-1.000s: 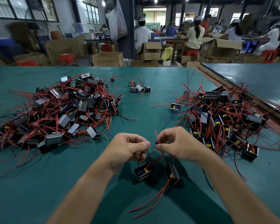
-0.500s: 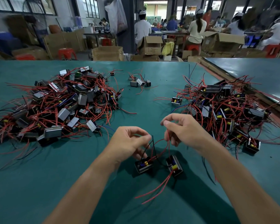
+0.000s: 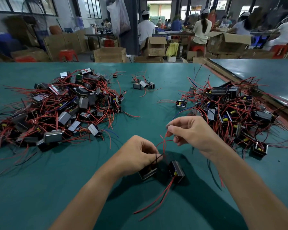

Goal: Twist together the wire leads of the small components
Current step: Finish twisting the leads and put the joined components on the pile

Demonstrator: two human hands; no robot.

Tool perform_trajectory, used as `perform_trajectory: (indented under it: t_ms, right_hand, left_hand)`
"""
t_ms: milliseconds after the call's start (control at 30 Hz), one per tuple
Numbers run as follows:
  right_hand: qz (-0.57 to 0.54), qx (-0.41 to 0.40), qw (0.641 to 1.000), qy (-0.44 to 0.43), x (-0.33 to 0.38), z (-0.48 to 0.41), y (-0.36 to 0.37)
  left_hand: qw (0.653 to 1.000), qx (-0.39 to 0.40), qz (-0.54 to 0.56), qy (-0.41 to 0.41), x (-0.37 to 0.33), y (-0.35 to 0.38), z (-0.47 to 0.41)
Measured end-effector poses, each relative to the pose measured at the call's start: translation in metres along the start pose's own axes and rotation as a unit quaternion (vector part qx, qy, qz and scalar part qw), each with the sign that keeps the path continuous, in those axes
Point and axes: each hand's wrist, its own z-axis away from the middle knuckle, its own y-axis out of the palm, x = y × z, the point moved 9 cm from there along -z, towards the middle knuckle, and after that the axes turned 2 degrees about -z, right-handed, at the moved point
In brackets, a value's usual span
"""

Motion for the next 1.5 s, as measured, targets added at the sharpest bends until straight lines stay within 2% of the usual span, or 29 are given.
perform_trajectory:
  t_ms: [233,433,600,900,1100,1233,1367,1500]
  right_hand:
    - [-0.037,0.023,0.998,0.036,-0.004,0.003,0.002]
    - [-0.036,0.014,0.997,0.073,-0.010,0.003,0.000]
    - [-0.009,0.027,0.997,0.068,-0.009,0.004,0.004]
    - [0.023,0.035,0.996,0.073,-0.007,0.006,0.004]
    - [0.034,0.028,0.995,0.086,-0.011,0.006,0.004]
    - [0.052,0.022,0.995,0.080,-0.012,0.003,0.003]
    - [0.047,0.012,0.996,0.070,-0.011,0.002,0.004]
    - [0.043,-0.003,0.997,0.066,-0.012,0.002,0.002]
  left_hand:
    - [0.999,-0.038,-0.002,-0.032,0.005,-0.009,0.000]
    - [0.997,-0.021,0.056,-0.045,0.005,-0.008,0.000]
    - [0.997,-0.017,0.076,-0.024,0.004,-0.010,-0.001]
    - [0.993,-0.103,0.055,0.027,0.002,-0.023,-0.005]
    - [0.994,-0.107,0.020,0.006,0.011,-0.021,-0.009]
    - [0.992,-0.108,0.063,-0.003,0.012,-0.021,-0.008]
    - [0.992,-0.068,0.108,0.000,0.006,-0.013,-0.005]
    - [0.995,-0.049,0.087,0.009,-0.002,-0.010,-0.001]
